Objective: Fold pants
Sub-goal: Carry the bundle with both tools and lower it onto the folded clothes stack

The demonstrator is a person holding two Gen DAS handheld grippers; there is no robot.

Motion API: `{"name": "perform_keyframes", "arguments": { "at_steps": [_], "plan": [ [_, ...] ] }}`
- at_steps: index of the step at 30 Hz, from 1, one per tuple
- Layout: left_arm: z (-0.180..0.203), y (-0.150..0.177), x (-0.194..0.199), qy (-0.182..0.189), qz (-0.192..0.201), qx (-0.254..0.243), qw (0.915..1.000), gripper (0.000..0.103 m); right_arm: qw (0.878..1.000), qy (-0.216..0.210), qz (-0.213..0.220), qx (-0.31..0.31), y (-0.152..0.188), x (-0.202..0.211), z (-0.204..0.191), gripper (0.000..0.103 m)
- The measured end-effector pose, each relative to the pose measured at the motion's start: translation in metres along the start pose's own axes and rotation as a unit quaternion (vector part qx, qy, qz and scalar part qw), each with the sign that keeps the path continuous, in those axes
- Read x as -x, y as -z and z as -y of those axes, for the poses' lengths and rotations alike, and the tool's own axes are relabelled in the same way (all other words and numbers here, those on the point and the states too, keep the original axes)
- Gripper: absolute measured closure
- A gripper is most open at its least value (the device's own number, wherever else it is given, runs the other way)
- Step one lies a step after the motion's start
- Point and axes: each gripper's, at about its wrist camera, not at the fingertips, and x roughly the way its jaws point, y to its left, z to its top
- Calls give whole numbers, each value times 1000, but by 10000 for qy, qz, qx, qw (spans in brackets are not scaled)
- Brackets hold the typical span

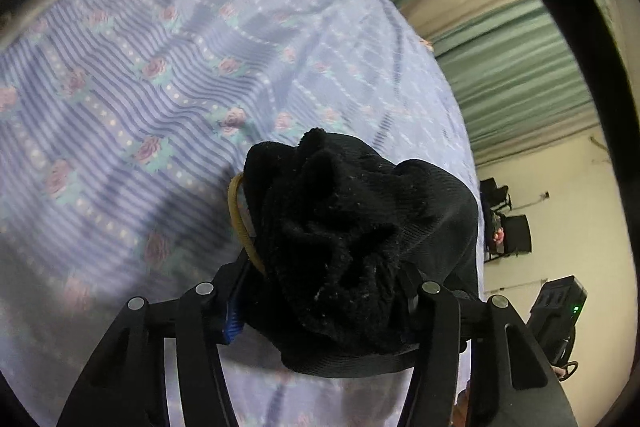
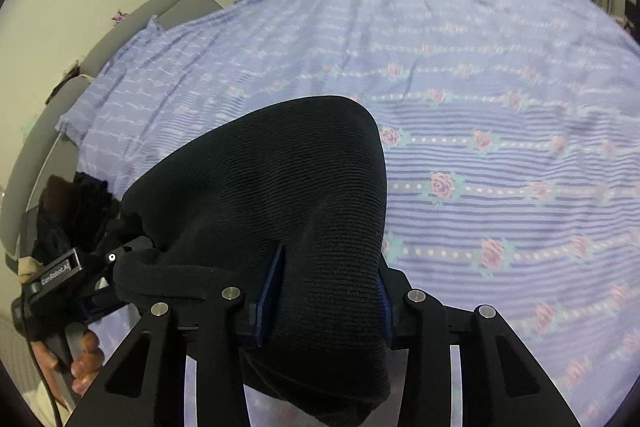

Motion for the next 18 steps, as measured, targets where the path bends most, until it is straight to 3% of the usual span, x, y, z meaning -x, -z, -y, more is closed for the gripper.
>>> {"name": "perform_keyframes", "arguments": {
  "at_steps": [8, 18],
  "plan": [
    [55, 30, 85, 216, 430, -438, 9979, 49, 9978, 38, 606, 266, 12, 108, -29, 63],
    [151, 84, 224, -107, 1257, -1358, 9827, 50, 9913, -259, 1214, 427, 28, 252, -66, 63]
  ]
}}
